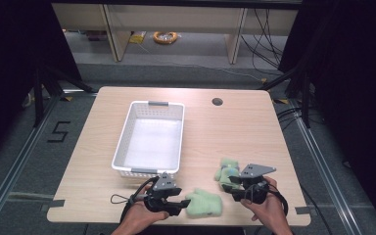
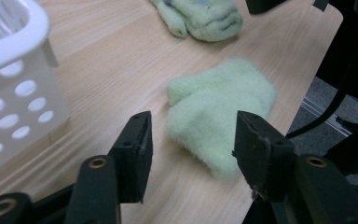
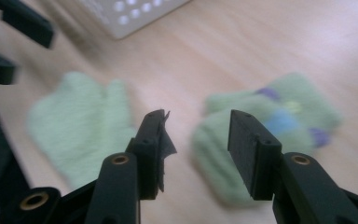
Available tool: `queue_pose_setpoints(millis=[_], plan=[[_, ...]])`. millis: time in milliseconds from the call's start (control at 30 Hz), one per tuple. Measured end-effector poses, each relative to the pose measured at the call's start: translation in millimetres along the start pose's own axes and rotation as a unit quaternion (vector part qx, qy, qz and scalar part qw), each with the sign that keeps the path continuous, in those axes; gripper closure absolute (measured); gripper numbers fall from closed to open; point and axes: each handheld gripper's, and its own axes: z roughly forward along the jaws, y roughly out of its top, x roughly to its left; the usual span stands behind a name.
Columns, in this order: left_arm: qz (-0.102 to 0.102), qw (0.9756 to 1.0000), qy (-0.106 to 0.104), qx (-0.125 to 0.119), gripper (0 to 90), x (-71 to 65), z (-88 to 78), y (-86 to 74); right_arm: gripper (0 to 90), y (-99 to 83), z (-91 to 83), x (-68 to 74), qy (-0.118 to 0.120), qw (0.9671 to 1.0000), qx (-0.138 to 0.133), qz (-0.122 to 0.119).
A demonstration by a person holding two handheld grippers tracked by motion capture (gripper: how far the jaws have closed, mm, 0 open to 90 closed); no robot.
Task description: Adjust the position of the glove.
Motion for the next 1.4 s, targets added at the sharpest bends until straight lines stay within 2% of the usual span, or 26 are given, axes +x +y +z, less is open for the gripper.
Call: queue_pose_setpoints(millis=[33, 67, 100, 133, 167, 233, 300, 400, 533, 600, 633, 667, 700, 767, 867, 900, 933, 967, 1067, 1133, 1167, 1200, 1233, 1333, 1367, 1400], plan=[[0.004, 1.0000, 0.000, 0.001, 42.6, 1.5, -2.3, -1.6, 57.8, 3.1, 0.7, -12.9, -0.026, 0.9991, -0.004, -0.033], [0.004, 1.0000, 0.000, 0.001, 40.8, 1.5, -2.3, -1.6, 57.8, 3.1, 0.7, -12.9, -0.026, 0.9991, -0.004, -0.033], [-0.006, 1.0000, 0.003, 0.004, 38.4, 2.6, -5.4, -3.6, 58.3, 4.2, 4.6, -24.7, -0.025, 0.9993, 0.014, -0.026], [-0.006, 1.0000, 0.003, 0.004, 37.0, 2.6, -5.4, -3.6, 58.3, 4.2, 4.6, -24.7, -0.025, 0.9993, 0.014, -0.026], [-0.013, 0.9999, 0.003, 0.001, 36.1, 2.7, -8.1, -5.1, 58.3, 3.2, 10.9, -33.5, -0.029, 0.9992, 0.013, -0.022], [-0.020, 0.9998, 0.002, 0.000, 35.6, 2.5, -10.0, -6.4, 58.3, 4.0, 11.0, -36.0, -0.027, 0.9991, 0.026, -0.019], [-0.017, 0.9998, 0.002, -0.003, 33.2, 2.7, -13.6, -8.4, 58.9, 6.6, 19.5, -43.7, -0.028, 0.9994, 0.016, -0.016], [-0.023, 0.9997, 0.002, -0.005, 32.3, 1.9, -15.4, -10.6, 59.0, 10.3, 19.7, -46.5, -0.025, 0.9993, 0.024, -0.017], [-0.021, 0.9997, 0.009, 0.009, 30.2, 3.4, -16.5, -16.0, 58.7, 17.4, 29.8, -55.3, -0.019, 0.9986, 0.033, -0.036], [-0.020, 0.9998, 0.006, 0.007, 30.2, 3.4, -16.1, -18.5, 58.1, 18.2, 32.3, -56.2, -0.017, 0.9985, 0.038, -0.036], [-0.008, 0.9998, 0.008, 0.019, 30.2, 5.6, -17.0, -20.4, 57.0, 19.4, 39.6, -57.7, -0.008, 0.9980, 0.050, -0.037], [-0.022, 0.9997, 0.009, 0.009, 30.1, 4.1, -15.2, -21.5, 57.0, 19.9, 41.3, -58.3, -0.006, 0.9975, 0.056, -0.043], [-0.021, 0.9997, 0.009, 0.010, 30.1, 4.7, -15.2, -22.3, 57.0, 20.9, 42.3, -58.1, -0.004, 0.9966, 0.072, -0.041], [-0.018, 0.9998, 0.008, 0.010, 30.1, 5.1, -15.9, -22.9, 56.5, 20.7, 47.2, -59.5, -0.002, 0.9966, 0.071, -0.042], [-0.016, 0.9998, 0.011, 0.011, 30.0, 4.9, -16.8, -22.8, 56.2, 18.9, 50.6, -62.2, 0.000, 0.9967, 0.076, -0.031], [-0.003, 0.9997, 0.011, 0.019, 30.0, 6.2, -18.1, -23.1, 56.3, 17.3, 51.1, -62.7, -0.001, 0.9969, 0.077, -0.018], [-0.003, 0.9997, 0.011, 0.019, 30.0, 6.2, -18.1, -23.1, 56.3, 17.3, 51.1, -62.7, -0.001, 0.9969, 0.077, -0.018], [-0.007, 0.9998, 0.012, 0.016, 30.1, 5.8, -17.3, -23.4, 57.2, 13.9, 51.8, -65.1, 0.004, 0.9974, 0.072, -0.006], [-0.012, 0.9997, 0.017, 0.016, 30.2, 4.9, -14.4, -25.2, 59.8, 10.4, 50.9, -67.7, 0.018, 0.9975, 0.068, 0.002], [-0.018, 0.9997, 0.013, 0.013, 30.2, 3.8, -13.6, -25.7, 60.5, 10.1, 51.5, -65.8, 0.016, 0.9979, 0.061, 0.012], [-0.009, 0.9998, 0.012, 0.014, 30.3, 4.3, -13.9, -25.3, 61.9, 11.0, 49.9, -64.6, 0.015, 0.9971, 0.074, 0.011], [-0.010, 0.9998, 0.013, 0.013, 30.5, 4.1, -14.0, -25.3, 64.7, 9.8, 53.0, -63.9, -0.001, 0.9980, 0.064, 0.001], [-0.013, 0.9998, 0.012, 0.008, 30.7, 3.8, -13.9, -25.1, 69.2, 11.6, 49.7, -59.6, -0.005, 0.9963, 0.083, 0.023], [-0.019, 0.9997, 0.015, 0.009, 30.9, 4.2, -14.7, -24.9, 75.1, 10.6, 49.8, -59.3, -0.007, 0.9961, 0.082, 0.033], [-0.005, 0.9998, 0.014, 0.014, 30.9, 5.8, -16.0, -24.4, 77.1, 9.3, 50.3, -60.9, -0.008, 0.9965, 0.077, 0.030], [-0.009, 0.9998, 0.013, 0.010, 31.5, 5.0, -15.4, -24.6, 80.2, 8.1, 50.8, -60.3, -0.008, 0.9964, 0.069, 0.049]])
